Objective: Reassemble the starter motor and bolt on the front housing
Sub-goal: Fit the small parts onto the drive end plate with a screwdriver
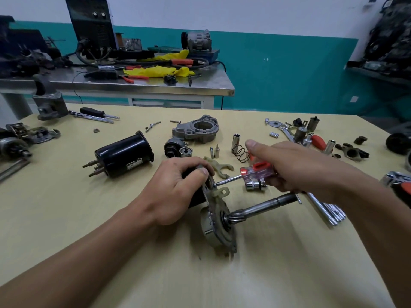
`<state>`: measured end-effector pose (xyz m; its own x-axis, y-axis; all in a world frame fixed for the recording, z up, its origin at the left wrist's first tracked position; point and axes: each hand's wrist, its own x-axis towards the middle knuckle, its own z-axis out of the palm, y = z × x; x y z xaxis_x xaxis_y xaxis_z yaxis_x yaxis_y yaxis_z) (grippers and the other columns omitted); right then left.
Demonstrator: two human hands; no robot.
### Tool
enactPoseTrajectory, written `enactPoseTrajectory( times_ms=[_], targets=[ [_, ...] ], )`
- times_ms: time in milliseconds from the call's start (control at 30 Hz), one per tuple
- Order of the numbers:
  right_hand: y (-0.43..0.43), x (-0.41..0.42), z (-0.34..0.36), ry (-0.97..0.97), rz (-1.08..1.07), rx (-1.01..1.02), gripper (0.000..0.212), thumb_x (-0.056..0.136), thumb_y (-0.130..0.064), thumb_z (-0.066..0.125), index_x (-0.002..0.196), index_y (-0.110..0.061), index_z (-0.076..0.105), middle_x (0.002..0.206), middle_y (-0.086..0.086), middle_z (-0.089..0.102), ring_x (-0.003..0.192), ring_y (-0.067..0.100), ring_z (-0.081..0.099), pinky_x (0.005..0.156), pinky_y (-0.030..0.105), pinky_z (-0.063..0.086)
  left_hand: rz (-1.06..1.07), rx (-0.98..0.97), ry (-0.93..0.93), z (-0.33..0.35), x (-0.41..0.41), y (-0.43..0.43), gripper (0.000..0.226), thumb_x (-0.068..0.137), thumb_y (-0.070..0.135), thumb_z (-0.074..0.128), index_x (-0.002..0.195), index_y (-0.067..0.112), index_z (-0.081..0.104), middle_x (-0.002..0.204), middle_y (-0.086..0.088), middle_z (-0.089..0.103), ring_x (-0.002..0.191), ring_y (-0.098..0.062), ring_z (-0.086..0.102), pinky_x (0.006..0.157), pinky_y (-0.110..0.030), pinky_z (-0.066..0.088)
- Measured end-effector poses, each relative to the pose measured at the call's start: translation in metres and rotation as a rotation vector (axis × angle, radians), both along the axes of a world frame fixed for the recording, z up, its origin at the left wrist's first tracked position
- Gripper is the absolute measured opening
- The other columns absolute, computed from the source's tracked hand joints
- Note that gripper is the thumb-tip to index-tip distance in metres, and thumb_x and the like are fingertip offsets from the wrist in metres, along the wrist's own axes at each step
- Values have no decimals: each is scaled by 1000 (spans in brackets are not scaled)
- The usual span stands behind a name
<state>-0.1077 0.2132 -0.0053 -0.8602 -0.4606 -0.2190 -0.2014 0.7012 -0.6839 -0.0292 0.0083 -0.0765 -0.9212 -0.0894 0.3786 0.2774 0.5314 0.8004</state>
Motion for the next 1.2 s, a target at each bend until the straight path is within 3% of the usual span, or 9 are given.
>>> enactPoseTrajectory(
  times_ms=[133, 333, 433, 567, 800, 933, 1033, 1100, 1200],
  targets=[
    [7, 0, 5, -21, 83, -1, 28, 90, -45, 63, 95, -19, 68, 65, 0, 60, 54, 8, 47, 55, 30, 38, 1, -23, 6, 0, 0, 0, 28, 85, 25, 47, 85, 15, 72, 87, 6, 69, 85, -10, 62, 70, -13, 44],
    [-5, 2, -5, 104, -37, 13, 75, 85, -76, 35, 51, -14, 59, 39, -7, 42, 31, 5, 35, 52, 29, 29, 3, -8, -1, -1, 0, 0, 28, 85, 26, 47, 85, 15, 73, 87, 2, 70, 86, -12, 63, 73, -17, 46],
    [-3, -1, -3, 23, 25, -53, 79, 68, -83, 41, 75, -11, 73, 51, -3, 53, 44, 9, 43, 54, 29, 33, -2, -10, 4, 0, 0, 1, 28, 85, 25, 47, 86, 14, 73, 88, 4, 70, 86, -10, 63, 71, -13, 45],
    [8, -1, 3, -30, 143, -86, 51, 68, -58, 70, 100, -18, 68, 66, 1, 65, 56, 10, 51, 57, 31, 40, 2, -17, 6, 1, 1, 1, 29, 85, 25, 47, 86, 13, 73, 88, 5, 69, 85, -10, 62, 71, -14, 44],
    [-4, 0, -6, 14, 22, 20, 73, 76, -81, 38, 54, -15, 61, 42, -7, 45, 35, 6, 37, 51, 28, 31, 5, 2, -8, -1, -1, 0, 29, 85, 25, 47, 85, 12, 73, 90, 8, 71, 88, -5, 63, 73, -10, 44],
    [2, -2, -1, -46, 83, -44, 73, 60, -82, 49, 86, -17, 71, 56, -4, 56, 53, 9, 46, 58, 31, 36, 1, -5, -12, 0, 0, 0, 28, 85, 25, 47, 86, 14, 73, 88, 8, 70, 87, -6, 63, 71, -11, 44],
    [7, -1, 3, -44, 128, -65, 35, 79, -50, 69, 99, -21, 67, 65, -1, 66, 53, 6, 51, 56, 30, 40, 15, -7, -21, 0, 0, 0, 28, 84, 26, 47, 85, 16, 73, 88, 6, 70, 87, -7, 62, 71, -13, 46],
    [6, 0, 2, 3, 120, -53, 32, 86, -49, 62, 89, -18, 68, 60, -2, 63, 51, 7, 50, 57, 31, 40, 24, 2, -27, 1, 1, 1, 27, 82, 26, 48, 85, 17, 73, 88, 7, 70, 86, -7, 62, 70, -13, 46],
    [-1, 1, -2, 91, 27, 12, 60, 86, -67, 46, 57, -16, 61, 42, -6, 46, 34, 4, 36, 50, 28, 31, 25, 13, -26, 1, 2, 3, 25, 80, 25, 49, 84, 17, 72, 85, 10, 68, 77, -1, 60, 64, -8, 42]
  ],
)
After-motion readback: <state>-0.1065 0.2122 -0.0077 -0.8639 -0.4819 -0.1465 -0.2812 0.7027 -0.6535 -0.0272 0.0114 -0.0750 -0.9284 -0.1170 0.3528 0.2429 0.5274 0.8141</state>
